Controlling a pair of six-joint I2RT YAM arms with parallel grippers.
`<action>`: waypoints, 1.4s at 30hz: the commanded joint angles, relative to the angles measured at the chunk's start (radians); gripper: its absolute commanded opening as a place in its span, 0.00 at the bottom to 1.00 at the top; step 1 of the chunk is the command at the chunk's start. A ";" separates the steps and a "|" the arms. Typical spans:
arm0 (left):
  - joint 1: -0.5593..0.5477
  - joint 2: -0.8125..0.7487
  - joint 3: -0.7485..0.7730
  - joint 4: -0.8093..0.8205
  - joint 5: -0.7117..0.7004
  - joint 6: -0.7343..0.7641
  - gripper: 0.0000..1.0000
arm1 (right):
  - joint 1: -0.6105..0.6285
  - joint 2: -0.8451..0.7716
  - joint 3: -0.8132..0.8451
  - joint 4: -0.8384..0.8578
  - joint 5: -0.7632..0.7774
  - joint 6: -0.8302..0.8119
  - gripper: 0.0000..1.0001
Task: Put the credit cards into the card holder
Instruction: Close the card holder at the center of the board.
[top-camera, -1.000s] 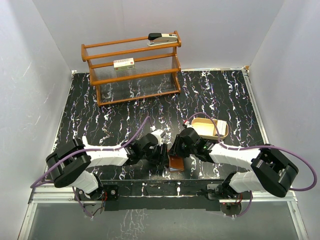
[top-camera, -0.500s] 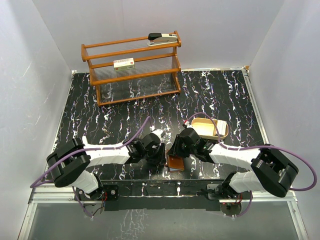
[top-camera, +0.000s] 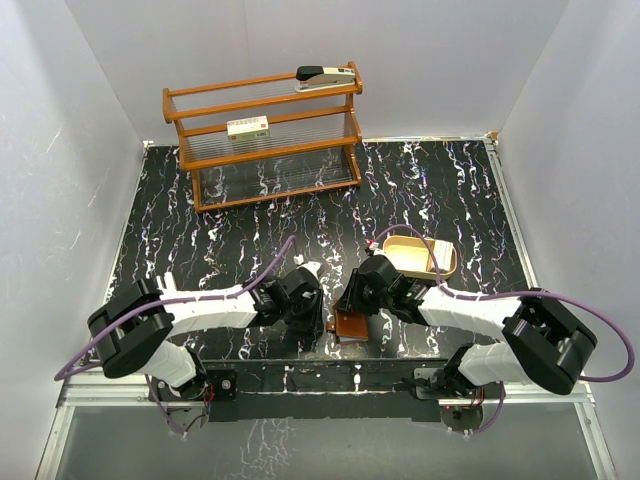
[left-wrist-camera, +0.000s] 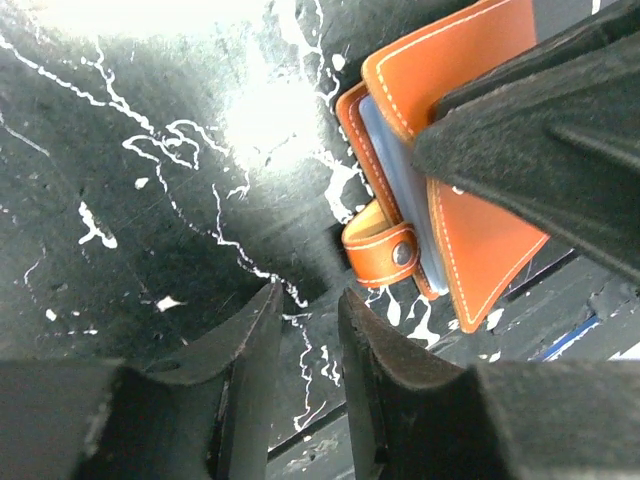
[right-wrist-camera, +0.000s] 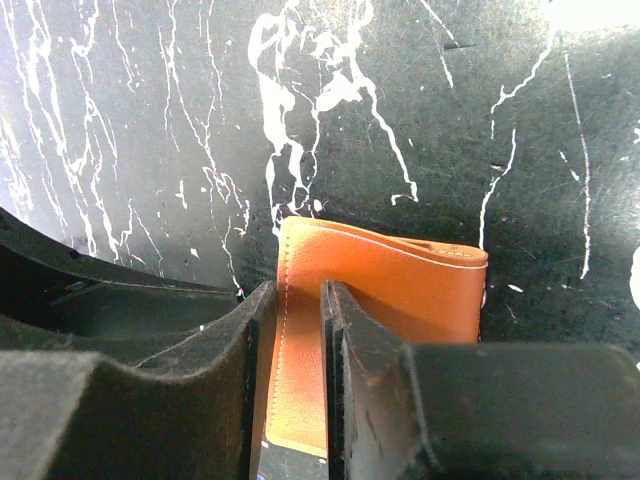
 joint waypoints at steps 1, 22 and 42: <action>-0.004 -0.066 -0.048 -0.065 0.022 0.052 0.31 | -0.001 -0.008 0.001 -0.109 0.069 -0.029 0.24; -0.062 0.043 -0.013 0.056 -0.040 0.308 0.53 | -0.001 0.013 0.010 -0.095 0.048 -0.013 0.23; -0.064 0.072 -0.052 0.103 -0.084 0.325 0.55 | -0.001 0.010 0.011 -0.105 0.055 -0.003 0.23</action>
